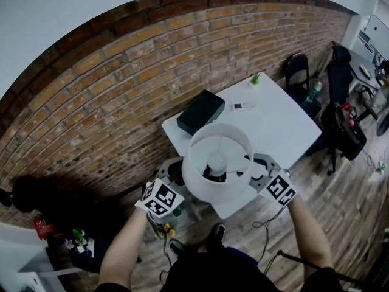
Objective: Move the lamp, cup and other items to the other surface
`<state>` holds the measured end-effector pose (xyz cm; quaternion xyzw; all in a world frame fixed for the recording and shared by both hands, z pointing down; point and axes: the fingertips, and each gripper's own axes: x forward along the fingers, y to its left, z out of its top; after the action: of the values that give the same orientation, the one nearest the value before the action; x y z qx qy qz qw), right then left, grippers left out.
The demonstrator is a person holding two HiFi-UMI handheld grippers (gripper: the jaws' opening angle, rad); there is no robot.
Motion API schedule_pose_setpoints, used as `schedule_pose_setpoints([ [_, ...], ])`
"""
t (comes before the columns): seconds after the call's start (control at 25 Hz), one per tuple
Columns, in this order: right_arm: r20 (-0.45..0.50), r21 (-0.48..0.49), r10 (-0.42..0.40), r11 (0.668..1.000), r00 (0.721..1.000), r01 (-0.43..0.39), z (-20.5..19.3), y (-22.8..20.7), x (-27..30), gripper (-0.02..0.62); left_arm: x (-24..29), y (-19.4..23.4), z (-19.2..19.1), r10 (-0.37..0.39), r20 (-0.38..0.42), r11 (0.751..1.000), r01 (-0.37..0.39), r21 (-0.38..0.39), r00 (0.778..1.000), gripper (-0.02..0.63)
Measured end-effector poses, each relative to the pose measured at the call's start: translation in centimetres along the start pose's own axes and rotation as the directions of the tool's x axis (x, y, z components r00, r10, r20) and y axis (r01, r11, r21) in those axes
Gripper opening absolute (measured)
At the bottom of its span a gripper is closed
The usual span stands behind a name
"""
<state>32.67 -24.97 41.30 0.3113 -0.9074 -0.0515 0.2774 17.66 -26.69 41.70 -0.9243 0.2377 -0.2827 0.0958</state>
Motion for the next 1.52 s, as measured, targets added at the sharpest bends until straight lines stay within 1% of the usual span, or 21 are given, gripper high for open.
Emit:
schedule_pose_setpoints([
  [0.28, -0.033, -0.01, 0.006, 1.0, 0.999, -0.006, -4.0, -4.1, 0.3, 0.225, 5.4, 0.3, 0.3, 0.001, -0.041, 1.0, -0.001, 0.008, 0.999, 0.25],
  [0.56, -0.055, -0.022, 0.006, 1.0, 0.998, -0.007, -6.0, -6.7, 1.4, 0.225, 8.9, 1.1, -0.7, 0.002, -0.078, 1.0, -0.001, 0.013, 0.997, 0.252],
  [0.72, -0.062, -0.053, 0.014, 0.998, 0.998, -0.018, -6.7, -7.8, 2.2, 0.222, 10.4, 1.5, -1.6, 0.0, -0.1, 1.0, 0.001, 0.01, 0.995, 0.252],
  [0.84, -0.086, -0.04, 0.009, 0.999, 0.996, -0.012, -7.9, -8.0, 2.9, 0.222, 11.2, 1.5, -2.4, -0.005, -0.121, 1.0, 0.007, 0.014, 0.993, 0.252],
  [0.96, -0.1, -0.066, 0.016, 0.998, 0.995, -0.023, -8.7, -7.9, 3.5, 0.222, 11.7, 1.3, -3.2, -0.014, -0.138, 1.0, 0.017, 0.019, 0.99, 0.252],
  [1.08, -0.109, -0.032, 0.015, 0.999, 0.994, -0.019, -9.5, -7.9, 3.7, 0.222, 12.1, 1.1, -3.6, -0.018, -0.14, 1.0, 0.02, 0.014, 0.99, 0.252],
  [1.28, -0.082, 0.003, 0.005, 1.0, 0.997, -0.005, -9.6, -8.2, 3.9, 0.216, 12.4, 1.3, -3.6, -0.001, -0.118, 1.0, -0.001, -0.014, 0.993, 0.252],
  [1.4, -0.072, 0.044, -0.005, 0.999, 0.997, 0.008, -9.8, -8.3, 3.8, 0.216, 12.5, 1.2, -3.7, -0.004, -0.11, 0.999, -0.002, -0.046, 0.994, 0.252],
  [1.52, -0.078, 0.074, -0.017, 0.997, 0.997, 0.023, -10.4, -8.4, 3.8, 0.238, 12.8, 1.1, -3.8, -0.001, -0.116, 0.997, -0.007, -0.072, 0.993, 0.252],
])
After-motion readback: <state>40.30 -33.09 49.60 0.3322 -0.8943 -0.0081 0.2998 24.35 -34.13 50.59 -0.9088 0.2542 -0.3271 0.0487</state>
